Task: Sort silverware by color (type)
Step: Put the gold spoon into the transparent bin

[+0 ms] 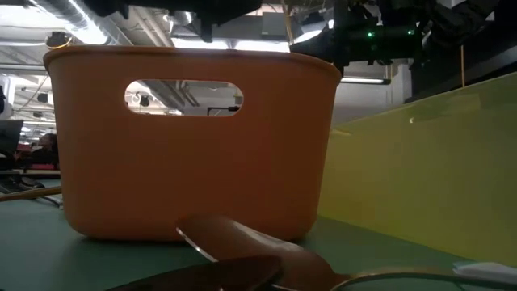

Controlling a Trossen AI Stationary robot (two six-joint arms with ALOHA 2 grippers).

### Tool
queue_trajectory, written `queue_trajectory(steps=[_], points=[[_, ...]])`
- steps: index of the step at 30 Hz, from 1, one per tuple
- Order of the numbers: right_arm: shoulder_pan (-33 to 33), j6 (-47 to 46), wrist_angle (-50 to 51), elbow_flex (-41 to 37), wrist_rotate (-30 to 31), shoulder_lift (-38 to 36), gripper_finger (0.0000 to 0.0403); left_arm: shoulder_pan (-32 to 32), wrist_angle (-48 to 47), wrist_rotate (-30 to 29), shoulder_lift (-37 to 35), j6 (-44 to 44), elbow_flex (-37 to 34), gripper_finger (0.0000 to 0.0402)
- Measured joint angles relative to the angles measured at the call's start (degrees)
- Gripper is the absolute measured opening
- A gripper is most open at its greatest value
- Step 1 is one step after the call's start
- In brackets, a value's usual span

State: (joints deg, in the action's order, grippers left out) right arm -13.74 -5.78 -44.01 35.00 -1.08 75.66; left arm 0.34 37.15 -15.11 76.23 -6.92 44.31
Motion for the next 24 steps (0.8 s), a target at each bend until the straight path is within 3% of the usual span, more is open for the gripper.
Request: queue_trajectory(steps=[9, 24], points=[[0.0, 0.02, 0.0, 0.0, 0.0, 0.0, 0.0001, 0.1, -0.19, -11.15, 6.19, 0.0, 4.22, 0.0073], [0.0, 0.02, 0.76, 0.0, -0.02, 0.0, 0.0001, 2.94, 2.45, -11.59, 13.58, -0.45, 8.16, 0.0073]])
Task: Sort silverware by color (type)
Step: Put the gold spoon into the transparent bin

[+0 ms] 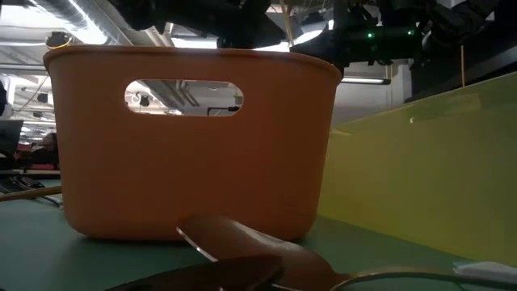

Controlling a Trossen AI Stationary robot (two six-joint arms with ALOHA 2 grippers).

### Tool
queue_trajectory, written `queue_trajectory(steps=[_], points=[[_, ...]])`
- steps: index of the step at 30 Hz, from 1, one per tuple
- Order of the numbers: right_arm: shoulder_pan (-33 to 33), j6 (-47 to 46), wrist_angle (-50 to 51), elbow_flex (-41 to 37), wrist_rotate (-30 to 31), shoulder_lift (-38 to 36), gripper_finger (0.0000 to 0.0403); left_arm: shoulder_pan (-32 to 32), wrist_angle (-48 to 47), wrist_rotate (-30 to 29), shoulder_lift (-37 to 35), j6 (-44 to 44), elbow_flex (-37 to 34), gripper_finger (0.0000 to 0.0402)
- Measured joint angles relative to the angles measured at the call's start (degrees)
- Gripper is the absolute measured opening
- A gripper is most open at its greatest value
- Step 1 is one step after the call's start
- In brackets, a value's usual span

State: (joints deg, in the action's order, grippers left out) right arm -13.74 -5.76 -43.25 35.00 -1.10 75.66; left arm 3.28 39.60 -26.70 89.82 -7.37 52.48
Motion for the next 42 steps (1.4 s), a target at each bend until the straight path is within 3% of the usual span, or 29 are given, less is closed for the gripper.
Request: queue_trajectory(steps=[14, 26, 37, 42], points=[[0.0, 0.01, 1.48, 0.0, -3.78, 0.0, 0.0001, 1.21, 0.41, 1.62, 0.29, 0.01, 2.22, 0.0073], [0.0, 0.07, 1.38, 0.0, -11.65, 0.0, 0.0001, 1.19, 0.22, 8.28, 0.29, 0.03, 2.22, 0.0073], [0.0, 0.13, 1.34, 0.0, -12.04, 0.0, 0.0001, 1.21, -0.18, 11.48, 0.29, 0.47, 2.18, 0.0071], [0.0, 0.13, 1.34, 0.0, -12.06, 0.0, 0.0001, 1.21, -0.18, 11.32, 0.29, 0.49, 2.18, 0.0042]])
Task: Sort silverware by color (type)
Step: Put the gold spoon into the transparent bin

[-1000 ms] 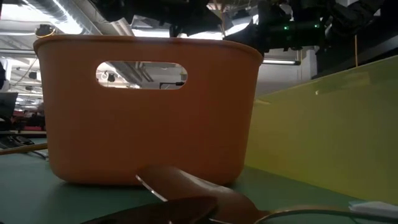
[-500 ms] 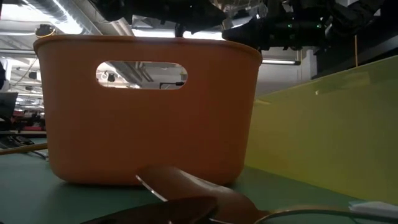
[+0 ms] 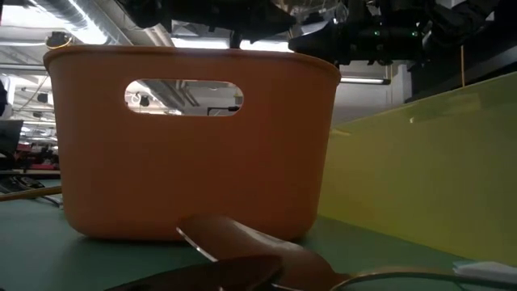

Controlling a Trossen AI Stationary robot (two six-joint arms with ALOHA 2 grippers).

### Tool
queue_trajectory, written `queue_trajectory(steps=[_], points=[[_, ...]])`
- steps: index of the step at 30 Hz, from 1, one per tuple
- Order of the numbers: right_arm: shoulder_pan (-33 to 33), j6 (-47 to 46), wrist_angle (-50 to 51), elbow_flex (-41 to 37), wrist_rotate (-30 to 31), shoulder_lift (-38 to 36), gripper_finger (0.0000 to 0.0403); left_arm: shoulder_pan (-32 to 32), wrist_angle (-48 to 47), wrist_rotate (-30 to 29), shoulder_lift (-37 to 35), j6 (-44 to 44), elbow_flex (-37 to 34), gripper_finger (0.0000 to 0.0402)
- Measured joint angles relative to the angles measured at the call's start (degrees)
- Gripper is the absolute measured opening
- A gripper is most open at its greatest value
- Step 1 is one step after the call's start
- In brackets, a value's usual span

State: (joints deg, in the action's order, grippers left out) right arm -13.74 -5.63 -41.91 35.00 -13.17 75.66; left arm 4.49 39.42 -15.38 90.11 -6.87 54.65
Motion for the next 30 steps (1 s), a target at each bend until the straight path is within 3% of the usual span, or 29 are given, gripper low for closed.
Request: queue_trajectory(steps=[4, 16, 26, 30], points=[[0.0, 0.02, 0.02, 0.0, 0.0, 0.0, 0.0001, 0.0, 0.02, 0.0, 0.0, -0.02, -0.04, 0.0018], [0.0, 0.0, 0.02, 0.0, 0.02, 0.0, 0.0001, 0.0, 0.04, -0.35, 0.0, -0.02, -0.04, 0.0021], [-0.2, -0.12, 0.38, -0.02, 0.64, -0.6, 0.0069, 0.0, -0.04, -0.42, 0.0, 0.13, -0.07, 0.0021], [-1.24, 0.05, 1.64, -0.02, 1.93, -4.26, 0.0077, -0.02, -0.05, -0.34, 0.0, 0.11, -0.07, 0.0021]])
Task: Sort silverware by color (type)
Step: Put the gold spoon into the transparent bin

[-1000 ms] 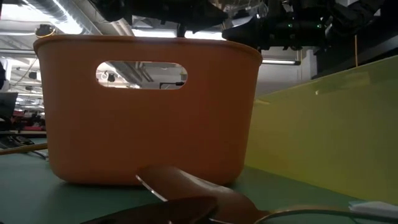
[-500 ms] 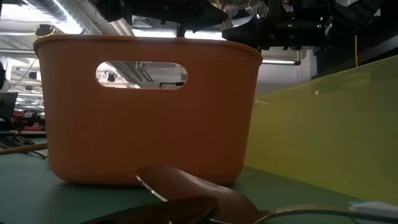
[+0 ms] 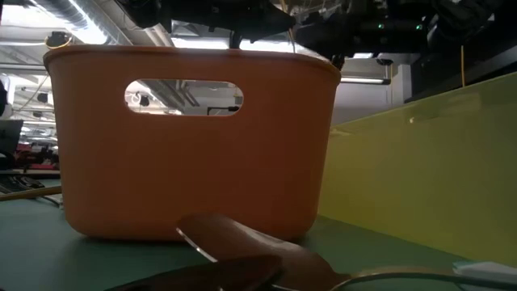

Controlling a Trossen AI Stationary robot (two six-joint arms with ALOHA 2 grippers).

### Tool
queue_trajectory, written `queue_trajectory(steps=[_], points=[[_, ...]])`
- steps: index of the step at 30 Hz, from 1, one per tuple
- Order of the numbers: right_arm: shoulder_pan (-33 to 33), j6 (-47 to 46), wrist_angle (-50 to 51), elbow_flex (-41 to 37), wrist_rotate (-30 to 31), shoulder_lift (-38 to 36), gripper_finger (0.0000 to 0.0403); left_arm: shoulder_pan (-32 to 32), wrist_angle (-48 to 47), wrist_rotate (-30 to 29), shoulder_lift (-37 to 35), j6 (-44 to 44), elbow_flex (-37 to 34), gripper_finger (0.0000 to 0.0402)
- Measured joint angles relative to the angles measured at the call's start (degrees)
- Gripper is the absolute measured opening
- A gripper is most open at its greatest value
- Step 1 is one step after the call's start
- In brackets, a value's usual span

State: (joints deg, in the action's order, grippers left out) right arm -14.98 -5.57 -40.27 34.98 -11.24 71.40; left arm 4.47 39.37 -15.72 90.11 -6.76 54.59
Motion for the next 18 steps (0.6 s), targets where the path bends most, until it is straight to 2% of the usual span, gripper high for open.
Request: queue_trajectory(steps=[10, 18], points=[[-5.47, -0.38, 9.59, 0.0, 0.15, -15.39, 0.007, -1.81, -0.32, 3.71, -0.02, 1.16, 0.0, 0.0021], [-5.69, -0.47, 10.43, 0.0, 1.2, -20.63, 0.007, -3.44, -1.33, 6.8, -0.02, 6.86, 0.0, 0.0021]])
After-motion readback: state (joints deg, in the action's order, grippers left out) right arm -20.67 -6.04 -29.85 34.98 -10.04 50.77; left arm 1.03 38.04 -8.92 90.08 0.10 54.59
